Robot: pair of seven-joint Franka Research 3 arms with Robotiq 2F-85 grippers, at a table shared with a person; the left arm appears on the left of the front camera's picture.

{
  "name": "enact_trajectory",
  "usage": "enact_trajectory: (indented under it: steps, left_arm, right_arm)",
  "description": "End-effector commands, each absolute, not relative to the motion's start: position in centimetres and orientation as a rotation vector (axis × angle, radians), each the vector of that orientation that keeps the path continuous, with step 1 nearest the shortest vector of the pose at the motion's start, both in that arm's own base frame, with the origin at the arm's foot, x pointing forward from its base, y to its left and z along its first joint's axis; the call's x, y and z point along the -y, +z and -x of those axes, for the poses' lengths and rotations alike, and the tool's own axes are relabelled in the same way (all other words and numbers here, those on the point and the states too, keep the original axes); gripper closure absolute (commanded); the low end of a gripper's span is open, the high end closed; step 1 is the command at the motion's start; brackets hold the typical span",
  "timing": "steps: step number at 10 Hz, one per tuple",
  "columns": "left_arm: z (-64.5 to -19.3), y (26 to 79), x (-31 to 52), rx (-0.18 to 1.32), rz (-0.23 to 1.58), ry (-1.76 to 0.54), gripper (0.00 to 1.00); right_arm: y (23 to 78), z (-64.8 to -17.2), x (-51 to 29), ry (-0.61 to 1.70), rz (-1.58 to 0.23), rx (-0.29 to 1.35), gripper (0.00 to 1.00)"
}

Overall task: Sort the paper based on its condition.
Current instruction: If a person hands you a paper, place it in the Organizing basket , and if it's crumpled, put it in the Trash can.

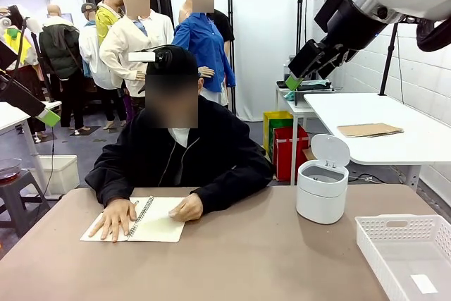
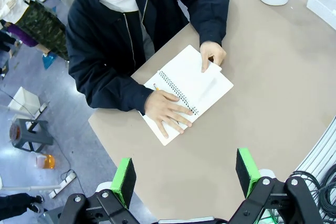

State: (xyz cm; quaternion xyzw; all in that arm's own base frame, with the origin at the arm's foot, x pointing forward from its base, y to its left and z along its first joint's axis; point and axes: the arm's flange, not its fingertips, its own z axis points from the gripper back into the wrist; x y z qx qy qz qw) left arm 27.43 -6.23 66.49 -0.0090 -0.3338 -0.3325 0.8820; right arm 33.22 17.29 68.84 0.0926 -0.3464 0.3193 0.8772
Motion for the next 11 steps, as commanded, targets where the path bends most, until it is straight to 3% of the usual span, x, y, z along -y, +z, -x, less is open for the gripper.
enact_trajectory:
  steps: [1, 11]
  left_arm:
    - [-27.31, 66.65, 6.17, 0.687, 0.027, -0.699, 0.0]
    - [-27.31, 66.65, 6.17, 0.687, 0.027, -0.699, 0.0]
  right_arm:
    - [68.85, -33.22, -17.27, 0.667, -0.192, 0.723, 0.0]
    - [68.85, -33.22, -17.27, 0.667, -0.192, 0.723, 0.0]
